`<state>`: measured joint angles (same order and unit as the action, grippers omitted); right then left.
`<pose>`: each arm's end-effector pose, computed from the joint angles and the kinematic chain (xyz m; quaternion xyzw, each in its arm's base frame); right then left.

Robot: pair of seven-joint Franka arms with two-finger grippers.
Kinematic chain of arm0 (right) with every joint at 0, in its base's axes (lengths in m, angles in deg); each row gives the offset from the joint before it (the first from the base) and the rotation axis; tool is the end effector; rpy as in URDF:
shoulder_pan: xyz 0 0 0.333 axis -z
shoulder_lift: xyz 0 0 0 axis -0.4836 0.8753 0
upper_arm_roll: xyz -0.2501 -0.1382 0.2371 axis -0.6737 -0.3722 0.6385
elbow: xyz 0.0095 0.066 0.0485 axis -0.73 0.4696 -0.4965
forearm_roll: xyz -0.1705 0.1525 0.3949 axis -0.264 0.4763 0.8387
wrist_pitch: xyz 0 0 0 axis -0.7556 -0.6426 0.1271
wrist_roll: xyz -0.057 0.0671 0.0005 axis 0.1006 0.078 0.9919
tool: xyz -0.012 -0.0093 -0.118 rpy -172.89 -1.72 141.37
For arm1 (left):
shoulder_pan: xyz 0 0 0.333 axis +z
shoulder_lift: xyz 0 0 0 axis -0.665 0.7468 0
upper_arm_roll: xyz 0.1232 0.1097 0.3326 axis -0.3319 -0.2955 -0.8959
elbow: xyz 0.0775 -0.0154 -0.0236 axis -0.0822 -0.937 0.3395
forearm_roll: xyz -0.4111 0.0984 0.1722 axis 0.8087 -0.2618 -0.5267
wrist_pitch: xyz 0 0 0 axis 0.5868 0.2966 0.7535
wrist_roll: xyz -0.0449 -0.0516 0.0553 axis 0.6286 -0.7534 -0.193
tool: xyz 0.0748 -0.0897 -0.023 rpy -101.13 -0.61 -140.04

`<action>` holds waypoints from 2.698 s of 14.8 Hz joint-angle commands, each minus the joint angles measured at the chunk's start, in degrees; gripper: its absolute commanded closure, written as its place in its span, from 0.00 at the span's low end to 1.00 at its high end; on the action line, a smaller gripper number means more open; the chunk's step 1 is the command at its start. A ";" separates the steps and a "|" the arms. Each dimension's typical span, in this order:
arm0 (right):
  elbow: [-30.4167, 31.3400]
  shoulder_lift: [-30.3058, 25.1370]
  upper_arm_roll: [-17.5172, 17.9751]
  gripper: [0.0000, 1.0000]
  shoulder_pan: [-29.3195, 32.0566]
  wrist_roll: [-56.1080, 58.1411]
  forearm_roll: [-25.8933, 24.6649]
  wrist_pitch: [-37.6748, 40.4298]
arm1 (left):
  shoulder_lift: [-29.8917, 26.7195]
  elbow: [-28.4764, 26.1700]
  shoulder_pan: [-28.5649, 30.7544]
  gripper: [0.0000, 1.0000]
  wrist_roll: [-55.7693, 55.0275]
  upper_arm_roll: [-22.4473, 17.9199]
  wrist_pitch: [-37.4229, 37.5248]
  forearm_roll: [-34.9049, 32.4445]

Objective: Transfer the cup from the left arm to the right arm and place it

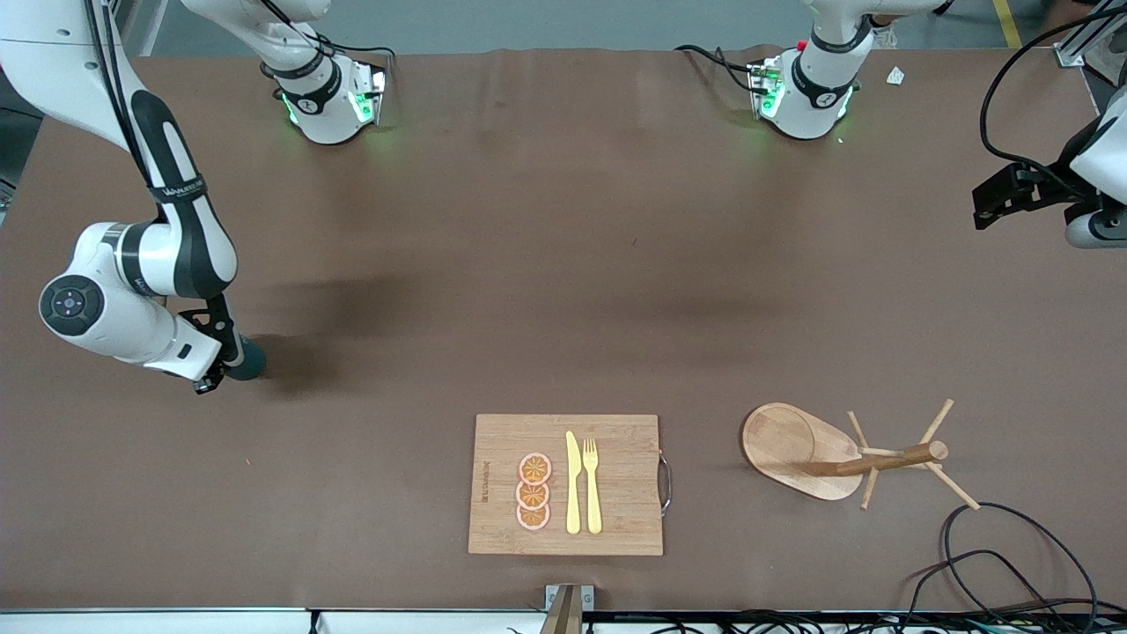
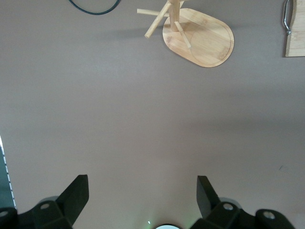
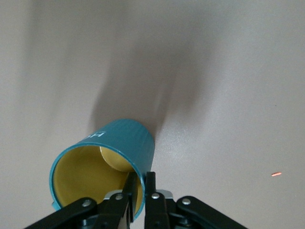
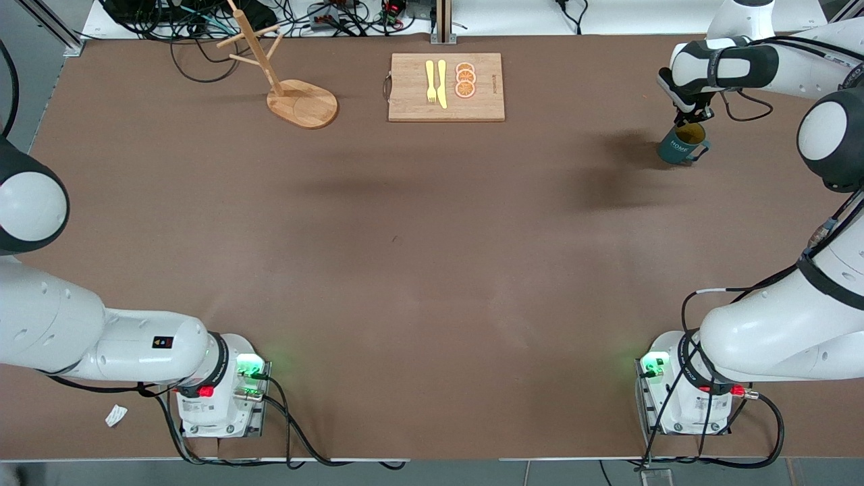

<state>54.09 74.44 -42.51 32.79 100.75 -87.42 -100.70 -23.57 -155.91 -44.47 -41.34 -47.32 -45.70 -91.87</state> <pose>0.6778 -0.0764 0.2517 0.5610 0.8254 -0.0620 0.0117 0.6205 -0.0433 0.6978 -0.9981 0.0217 0.0242 0.0518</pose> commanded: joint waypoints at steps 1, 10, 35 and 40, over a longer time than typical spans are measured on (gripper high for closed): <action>1.09 -0.56 1.10 0.01 1.92 1.08 -0.69 -0.91 | -1.31 -1.10 0.24 0.00 0.73 -0.04 -0.31 0.98; 0.48 -3.89 1.19 0.00 3.16 3.64 10.35 3.29 | -1.75 -3.03 -0.20 0.00 0.30 1.44 -2.15 5.10; 0.47 -41.25 5.41 0.00 0.43 -90.20 8.01 41.62 | -3.60 -5.49 1.38 0.00 0.20 1.63 -3.83 5.02; -2.86 -40.82 6.47 0.00 -0.80 -101.31 9.59 42.94 | -3.34 -5.05 1.38 0.00 0.11 1.63 -3.65 4.93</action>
<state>52.30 34.05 -36.16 32.46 1.98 -78.23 -58.08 -27.08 -161.94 -43.16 -41.48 -45.63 -49.43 -86.70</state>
